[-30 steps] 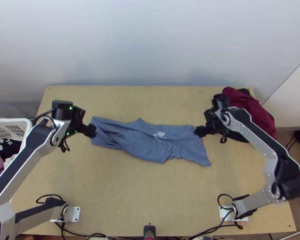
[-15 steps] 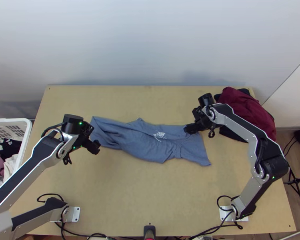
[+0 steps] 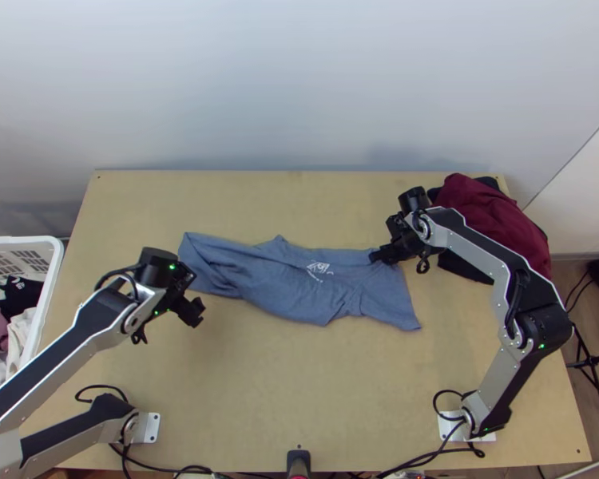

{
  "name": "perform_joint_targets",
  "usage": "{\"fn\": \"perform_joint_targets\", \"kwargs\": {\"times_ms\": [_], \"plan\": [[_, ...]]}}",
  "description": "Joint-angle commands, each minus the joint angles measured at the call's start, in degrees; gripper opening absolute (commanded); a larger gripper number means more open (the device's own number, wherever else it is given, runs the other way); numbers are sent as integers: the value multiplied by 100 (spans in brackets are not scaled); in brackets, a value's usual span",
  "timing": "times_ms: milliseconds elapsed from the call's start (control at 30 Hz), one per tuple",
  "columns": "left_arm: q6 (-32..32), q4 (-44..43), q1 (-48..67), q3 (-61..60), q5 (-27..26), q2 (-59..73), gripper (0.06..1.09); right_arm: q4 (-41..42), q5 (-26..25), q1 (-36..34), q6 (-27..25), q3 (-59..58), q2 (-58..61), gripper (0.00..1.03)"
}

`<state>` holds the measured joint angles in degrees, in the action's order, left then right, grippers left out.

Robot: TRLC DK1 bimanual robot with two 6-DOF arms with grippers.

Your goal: Fold the t-shirt

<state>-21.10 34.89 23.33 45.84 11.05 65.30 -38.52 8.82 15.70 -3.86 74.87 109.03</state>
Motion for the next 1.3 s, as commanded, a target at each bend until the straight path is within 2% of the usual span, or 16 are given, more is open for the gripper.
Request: {"fn": "perform_joint_targets", "kwargs": {"times_ms": [0,300,533,967,1033,1267], "plan": [[-228,-528,541,-410,407,132,104,126,-21,-15,-27,-16,-93,3],[-351,-1354,1121,-383,547,739,104,-358,-3,-261,280,669,-1332,3],[-544,-2277,1525,-357,846,1591,104,-481,-3,-823,711,1548,-1789,3],[-597,-3419,1894,109,1005,2778,103,-613,-3,-902,729,1232,-1938,3],[-597,-3472,1894,188,1013,2971,93,-613,-3,-902,729,1135,-2009,3],[-553,-3560,1736,355,1005,3059,28,-630,-3,-920,711,924,-2141,3]]}}
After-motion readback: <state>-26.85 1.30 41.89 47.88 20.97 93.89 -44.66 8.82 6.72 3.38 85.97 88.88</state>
